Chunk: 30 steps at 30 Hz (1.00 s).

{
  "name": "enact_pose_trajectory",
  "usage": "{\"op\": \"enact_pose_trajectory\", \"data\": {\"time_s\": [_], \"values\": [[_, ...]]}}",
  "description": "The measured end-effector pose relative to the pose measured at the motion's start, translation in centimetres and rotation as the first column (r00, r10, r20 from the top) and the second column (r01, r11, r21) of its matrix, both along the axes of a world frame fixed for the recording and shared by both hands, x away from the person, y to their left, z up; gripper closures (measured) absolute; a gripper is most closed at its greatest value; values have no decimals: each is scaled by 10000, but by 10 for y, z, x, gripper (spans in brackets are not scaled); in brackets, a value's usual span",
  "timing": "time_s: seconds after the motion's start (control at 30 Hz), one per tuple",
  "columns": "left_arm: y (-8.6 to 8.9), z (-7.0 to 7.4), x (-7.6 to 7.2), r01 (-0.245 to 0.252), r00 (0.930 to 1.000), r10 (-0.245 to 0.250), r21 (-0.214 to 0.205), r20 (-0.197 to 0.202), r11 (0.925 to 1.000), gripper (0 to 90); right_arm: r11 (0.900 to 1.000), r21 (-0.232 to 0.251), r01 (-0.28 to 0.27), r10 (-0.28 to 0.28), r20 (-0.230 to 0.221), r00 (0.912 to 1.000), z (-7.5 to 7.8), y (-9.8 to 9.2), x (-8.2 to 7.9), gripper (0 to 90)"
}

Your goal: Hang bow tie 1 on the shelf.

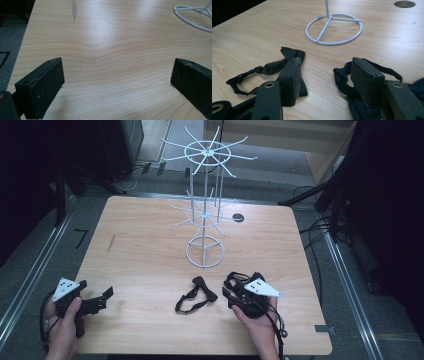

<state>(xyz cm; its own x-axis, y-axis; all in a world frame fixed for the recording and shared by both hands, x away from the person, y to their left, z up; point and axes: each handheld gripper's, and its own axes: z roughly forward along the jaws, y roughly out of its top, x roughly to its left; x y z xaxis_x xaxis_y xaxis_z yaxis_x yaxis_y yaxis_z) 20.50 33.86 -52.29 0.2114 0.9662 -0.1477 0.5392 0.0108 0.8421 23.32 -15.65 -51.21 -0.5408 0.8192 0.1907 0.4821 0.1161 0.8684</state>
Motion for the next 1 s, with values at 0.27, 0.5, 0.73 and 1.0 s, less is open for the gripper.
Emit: {"op": "enact_pose_trajectory", "data": {"time_s": [0.27, 0.5, 0.73, 1.0], "values": [[0, 0, 0, 5, 10000, -5, 18, -18, 10000, 0, 9992, -115, -393, 393, 25, 9992, 4, 20, 4, 427], [0, 0, 0, 11, 10000, -11, 24, -16, 10000, 0, 9960, -263, -855, 855, -32, 9963, 6, 42, 8, 428], [0, 0, 0, 40, 10000, -40, -6, -17, 10000, 0, 9935, -463, -1035, 1029, -153, 9946, 5, 58, 14, 434], [0, 0, 0, 38, 10000, -38, 24, -5, 10000, 0, 9831, -419, -1784, 1767, -400, 9834, -3, 74, 16, 574]]}}
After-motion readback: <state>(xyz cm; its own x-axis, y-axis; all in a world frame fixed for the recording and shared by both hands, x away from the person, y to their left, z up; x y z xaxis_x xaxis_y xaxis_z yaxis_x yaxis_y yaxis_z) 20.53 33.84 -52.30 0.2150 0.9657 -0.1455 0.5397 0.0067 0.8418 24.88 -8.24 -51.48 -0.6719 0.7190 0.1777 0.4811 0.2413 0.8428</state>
